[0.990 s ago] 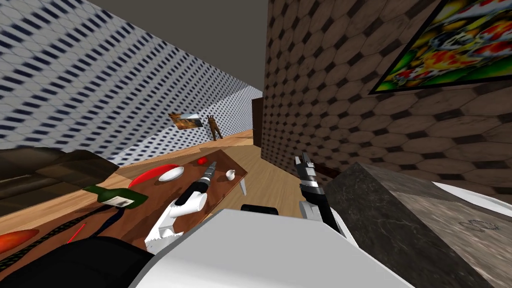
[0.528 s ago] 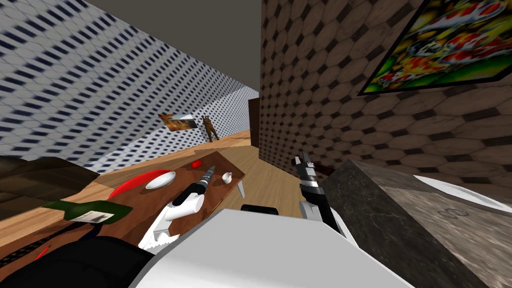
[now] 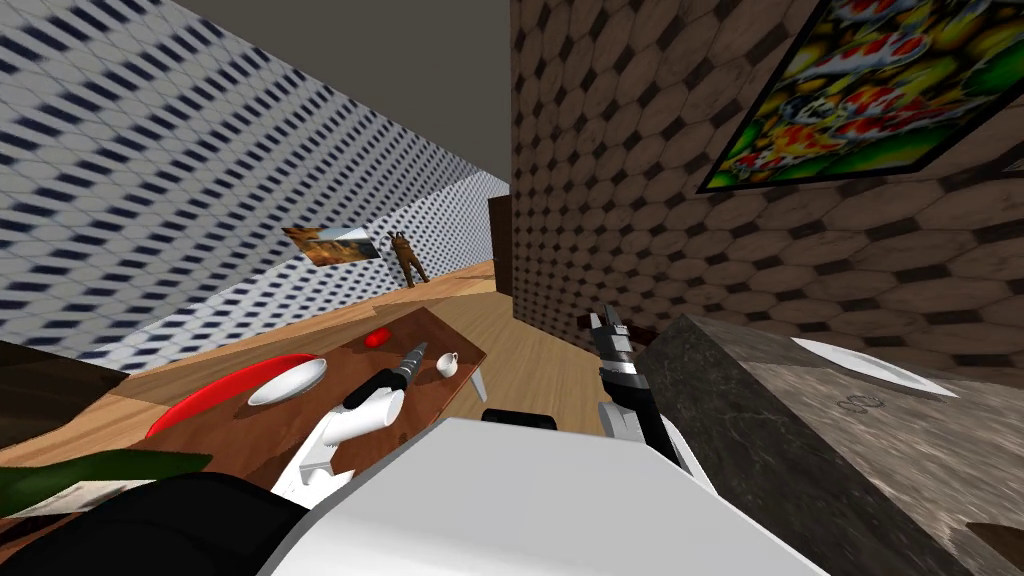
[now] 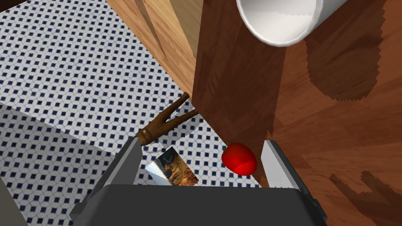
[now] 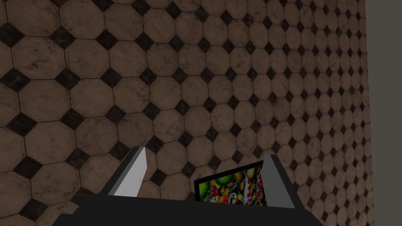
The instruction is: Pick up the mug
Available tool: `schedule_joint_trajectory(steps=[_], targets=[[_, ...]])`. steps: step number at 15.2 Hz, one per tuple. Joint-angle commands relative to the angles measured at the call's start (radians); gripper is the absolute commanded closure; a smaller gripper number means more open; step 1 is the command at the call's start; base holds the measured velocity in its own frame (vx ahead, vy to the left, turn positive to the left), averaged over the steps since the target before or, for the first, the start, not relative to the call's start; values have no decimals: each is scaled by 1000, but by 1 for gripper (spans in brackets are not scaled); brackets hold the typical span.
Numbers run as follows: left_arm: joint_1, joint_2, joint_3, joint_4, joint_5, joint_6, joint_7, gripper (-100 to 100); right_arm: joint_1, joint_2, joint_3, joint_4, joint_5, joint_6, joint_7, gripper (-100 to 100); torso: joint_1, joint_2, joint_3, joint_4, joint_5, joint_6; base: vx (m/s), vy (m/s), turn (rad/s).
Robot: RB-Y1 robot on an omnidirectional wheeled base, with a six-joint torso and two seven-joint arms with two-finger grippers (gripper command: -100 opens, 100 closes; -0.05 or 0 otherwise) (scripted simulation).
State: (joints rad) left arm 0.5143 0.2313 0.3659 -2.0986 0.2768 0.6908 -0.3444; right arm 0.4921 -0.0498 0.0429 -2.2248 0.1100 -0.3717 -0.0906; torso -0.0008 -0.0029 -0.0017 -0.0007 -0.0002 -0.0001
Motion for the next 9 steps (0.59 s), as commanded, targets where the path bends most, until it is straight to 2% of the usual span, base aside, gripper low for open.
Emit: schedule_joint_trajectory(steps=[1,3,4,7,8,9], targets=[[6,3,20,13,19,50,-23,-100,0,0,0,0,0,0,0,0,0,0,0,0,0,0,38,-5,-117],[6,3,20,13,19,85,-23,-100,0,0,0,0,0,0,0,0,0,0,0,0,0,0,39,1,-98],[9,5,37,26,35,108,-42,-100,0,0,0,0,0,0,0,0,0,0,0,0,0,0,48,0,-139],[9,5,37,26,35,151,-42,-100,0,0,0,0,0,0,0,0,0,0,0,0,0,0,38,2,-63],[12,6,53,38,50,183,-61,-100,0,0,0,0,0,0,0,0,0,0,0,0,0,0,30,-1,-93],[12,6,53,38,50,205,-61,-100,0,0,0,0,0,0,0,0,0,0,0,0,0,0,41,3,-142]])
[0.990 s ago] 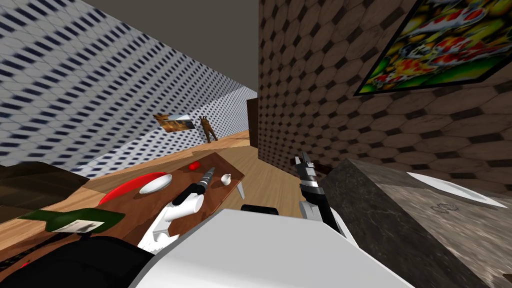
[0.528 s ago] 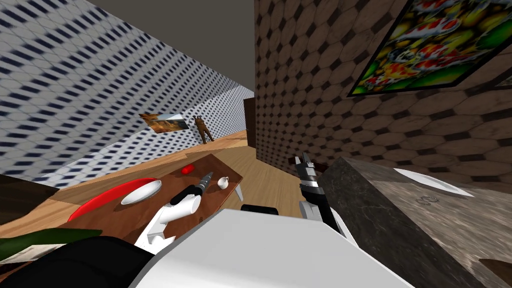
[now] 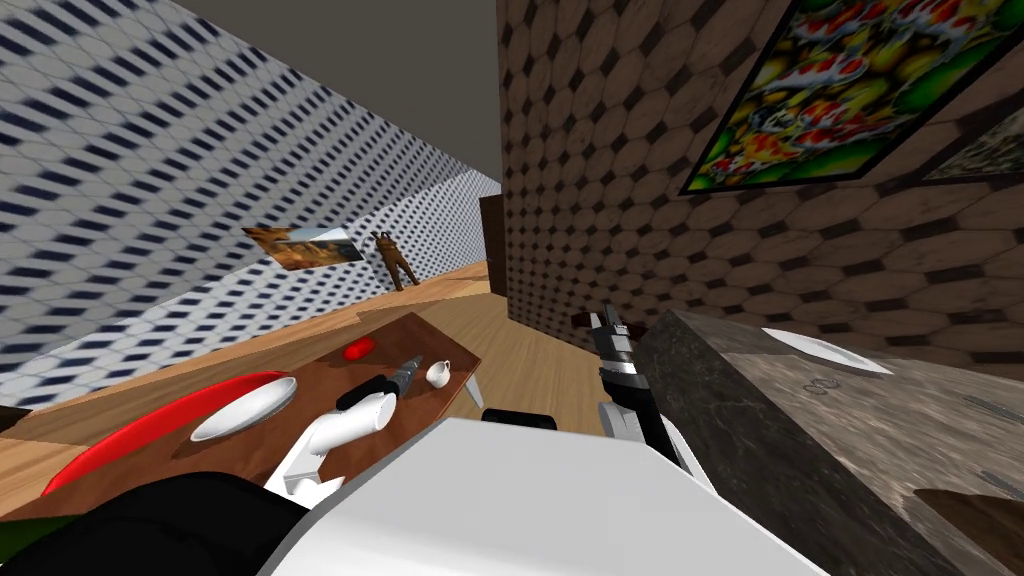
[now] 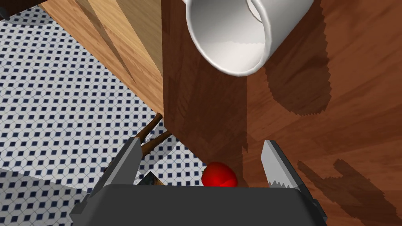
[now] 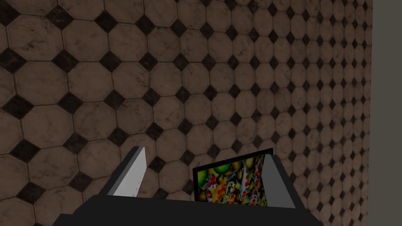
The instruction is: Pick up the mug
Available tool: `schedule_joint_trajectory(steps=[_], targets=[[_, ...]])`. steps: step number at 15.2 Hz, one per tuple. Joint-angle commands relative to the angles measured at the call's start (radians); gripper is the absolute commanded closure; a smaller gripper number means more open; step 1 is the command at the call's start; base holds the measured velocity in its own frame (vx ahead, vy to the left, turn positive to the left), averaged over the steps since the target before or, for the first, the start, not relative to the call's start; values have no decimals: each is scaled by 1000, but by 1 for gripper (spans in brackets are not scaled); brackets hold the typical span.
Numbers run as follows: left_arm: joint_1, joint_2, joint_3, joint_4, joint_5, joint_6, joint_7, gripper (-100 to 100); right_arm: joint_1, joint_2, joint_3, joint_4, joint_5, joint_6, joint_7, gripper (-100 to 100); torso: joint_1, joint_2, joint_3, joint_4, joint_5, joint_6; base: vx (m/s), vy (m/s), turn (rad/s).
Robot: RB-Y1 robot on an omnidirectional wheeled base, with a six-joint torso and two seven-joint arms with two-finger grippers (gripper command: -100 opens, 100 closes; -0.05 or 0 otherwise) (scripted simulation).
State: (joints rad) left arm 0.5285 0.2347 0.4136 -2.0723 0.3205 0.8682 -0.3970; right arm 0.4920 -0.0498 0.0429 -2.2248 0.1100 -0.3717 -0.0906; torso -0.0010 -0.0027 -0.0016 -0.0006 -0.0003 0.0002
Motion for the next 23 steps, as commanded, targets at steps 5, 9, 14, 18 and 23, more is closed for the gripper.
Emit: schedule_joint_trajectory(steps=[5,9,14,18,23], targets=[[0,4,22,23,21,102,-27,-100,0,0,0,0,0,0,0,0,0,0,0,0,0,0,35,7,-79],[6,6,53,46,49,190,-62,-100,0,0,0,0,0,0,0,0,0,0,0,0,0,0,33,5,-108],[8,6,67,56,62,279,-79,-100,0,0,0,0,0,0,0,0,0,-1,0,0,0,0,39,10,-91],[10,7,81,66,75,333,-95,-100,0,0,0,0,0,0,0,0,0,0,0,0,0,0,26,5,-65],[14,7,106,85,98,431,-123,-100,0,0,0,0,0,0,0,0,1,-1,-1,0,0,0,43,12,-99]])
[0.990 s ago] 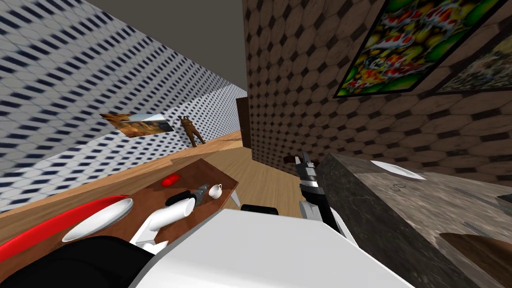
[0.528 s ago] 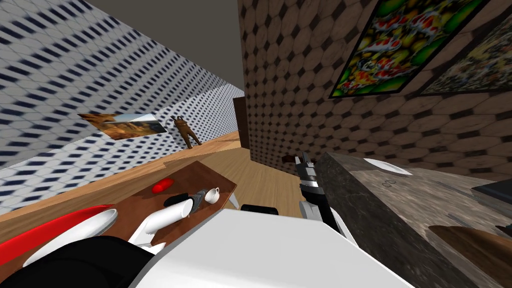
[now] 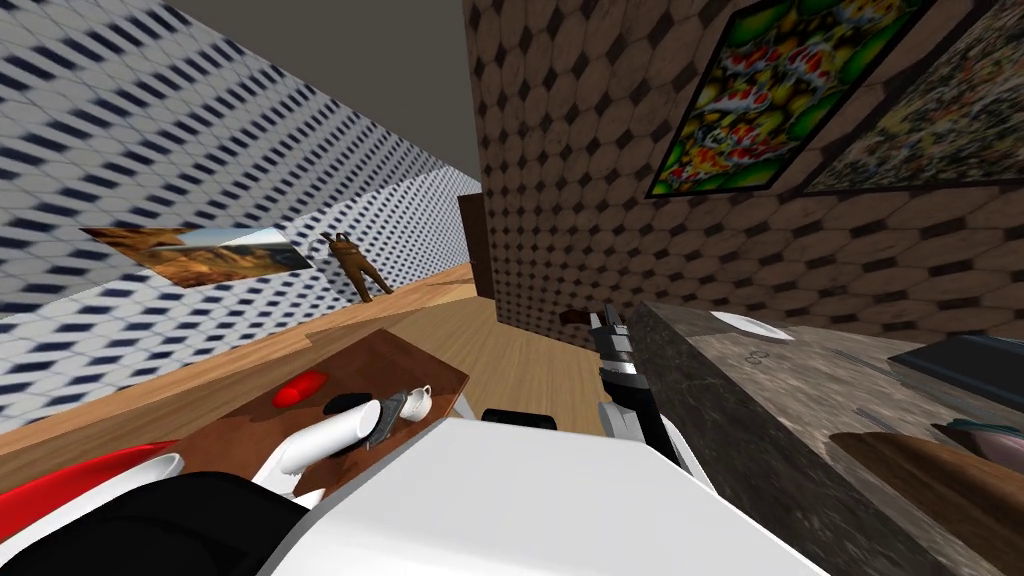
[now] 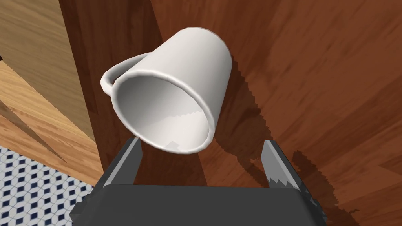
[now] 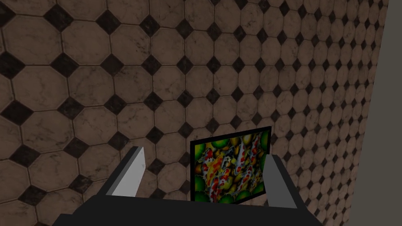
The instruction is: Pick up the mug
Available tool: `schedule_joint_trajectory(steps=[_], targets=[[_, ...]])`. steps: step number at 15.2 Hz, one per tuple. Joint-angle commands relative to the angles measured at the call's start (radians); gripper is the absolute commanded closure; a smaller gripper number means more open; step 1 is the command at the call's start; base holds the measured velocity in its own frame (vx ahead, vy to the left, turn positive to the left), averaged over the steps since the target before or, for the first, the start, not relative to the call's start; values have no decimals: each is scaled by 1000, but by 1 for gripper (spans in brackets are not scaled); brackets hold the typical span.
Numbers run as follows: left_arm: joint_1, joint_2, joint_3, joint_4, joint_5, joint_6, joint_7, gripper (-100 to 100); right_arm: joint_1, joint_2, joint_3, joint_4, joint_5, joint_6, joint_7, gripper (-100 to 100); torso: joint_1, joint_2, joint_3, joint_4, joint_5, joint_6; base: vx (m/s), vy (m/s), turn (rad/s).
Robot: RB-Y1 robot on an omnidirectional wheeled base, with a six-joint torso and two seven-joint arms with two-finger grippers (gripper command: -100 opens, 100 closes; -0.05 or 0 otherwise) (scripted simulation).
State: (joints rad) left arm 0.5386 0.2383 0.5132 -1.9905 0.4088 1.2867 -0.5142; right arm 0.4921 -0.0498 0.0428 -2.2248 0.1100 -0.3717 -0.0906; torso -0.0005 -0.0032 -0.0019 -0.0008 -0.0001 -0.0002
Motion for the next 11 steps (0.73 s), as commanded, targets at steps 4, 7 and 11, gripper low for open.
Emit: schedule_joint_trajectory(steps=[4,7,11], targets=[[8,3,29,19,29,96,-31,-100,0,0,0,0,0,0,0,0,0,0,0,0,0,0,36,16,-96],[10,3,46,32,44,162,-51,-100,0,0,0,0,0,0,0,0,0,0,0,0,0,0,40,15,-92],[12,3,64,44,59,227,-70,-100,0,0,0,0,0,0,0,0,0,0,0,0,0,0,35,22,-89]])
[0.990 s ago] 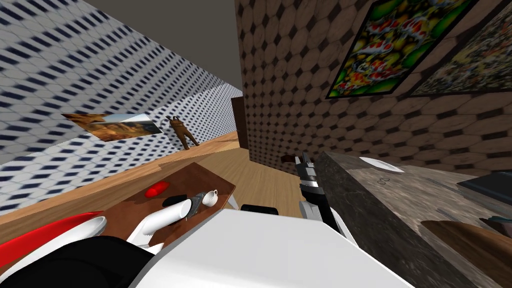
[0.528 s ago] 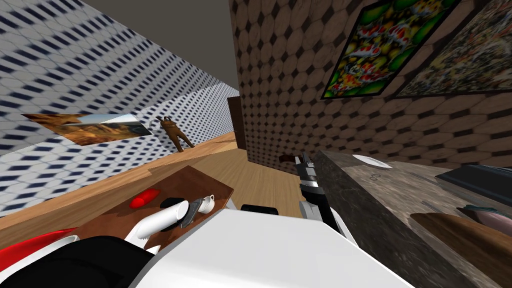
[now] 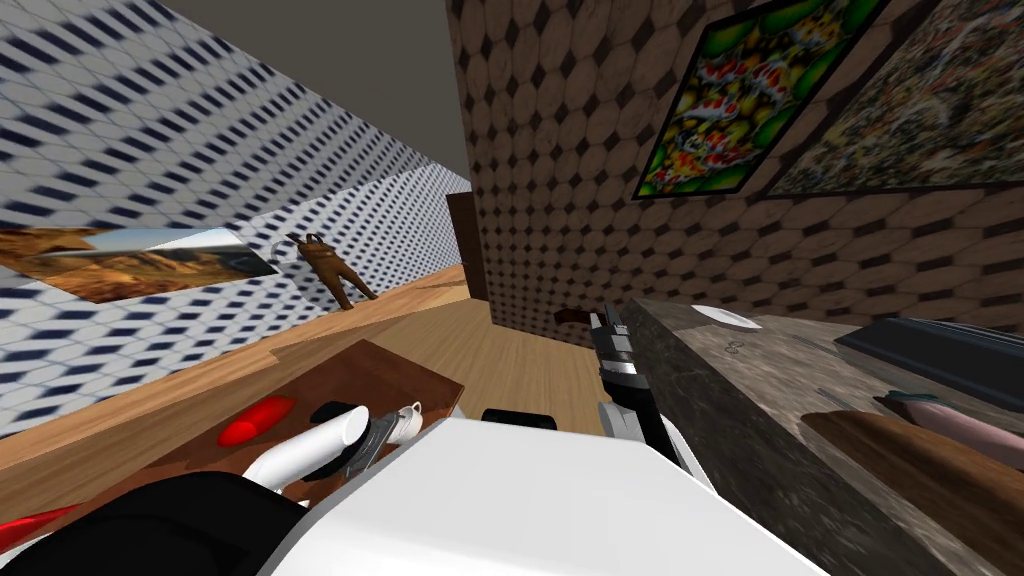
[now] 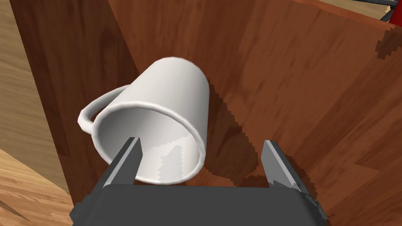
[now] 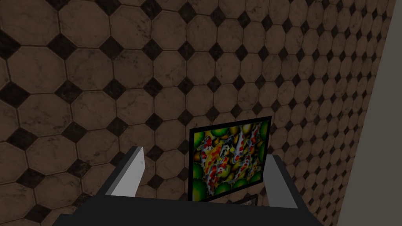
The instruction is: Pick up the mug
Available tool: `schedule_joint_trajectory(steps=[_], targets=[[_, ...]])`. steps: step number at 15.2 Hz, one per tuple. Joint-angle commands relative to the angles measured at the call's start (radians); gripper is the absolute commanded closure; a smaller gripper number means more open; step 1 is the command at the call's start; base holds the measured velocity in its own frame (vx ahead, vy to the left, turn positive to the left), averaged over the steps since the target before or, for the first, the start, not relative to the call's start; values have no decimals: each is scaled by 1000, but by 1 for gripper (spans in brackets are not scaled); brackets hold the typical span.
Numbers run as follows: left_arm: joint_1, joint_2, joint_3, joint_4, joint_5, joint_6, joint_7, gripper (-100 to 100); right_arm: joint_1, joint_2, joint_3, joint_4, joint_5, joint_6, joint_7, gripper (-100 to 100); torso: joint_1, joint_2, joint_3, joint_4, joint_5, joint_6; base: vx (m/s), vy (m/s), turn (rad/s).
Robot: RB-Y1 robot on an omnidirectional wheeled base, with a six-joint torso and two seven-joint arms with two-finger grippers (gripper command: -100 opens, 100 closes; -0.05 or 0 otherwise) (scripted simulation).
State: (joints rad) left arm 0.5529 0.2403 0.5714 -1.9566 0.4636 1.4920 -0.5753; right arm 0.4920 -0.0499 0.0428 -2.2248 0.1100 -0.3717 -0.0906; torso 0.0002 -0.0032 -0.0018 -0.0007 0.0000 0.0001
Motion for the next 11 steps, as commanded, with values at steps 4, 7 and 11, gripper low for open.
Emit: schedule_joint_trajectory(steps=[4,7,11], targets=[[-14,-2,-13,47,-10,-14,-2,-100,0,0,0,0,0,0,0,0,-1,2,1,0,0,0,10,16,-35],[-29,-3,-34,93,-25,-55,4,-100,0,0,0,0,0,0,0,0,-1,5,3,1,0,0,-33,14,-27],[-28,-5,-35,88,-27,-52,6,100,0,0,0,0,0,0,0,0,-2,4,2,1,0,0,-15,5,-9]])
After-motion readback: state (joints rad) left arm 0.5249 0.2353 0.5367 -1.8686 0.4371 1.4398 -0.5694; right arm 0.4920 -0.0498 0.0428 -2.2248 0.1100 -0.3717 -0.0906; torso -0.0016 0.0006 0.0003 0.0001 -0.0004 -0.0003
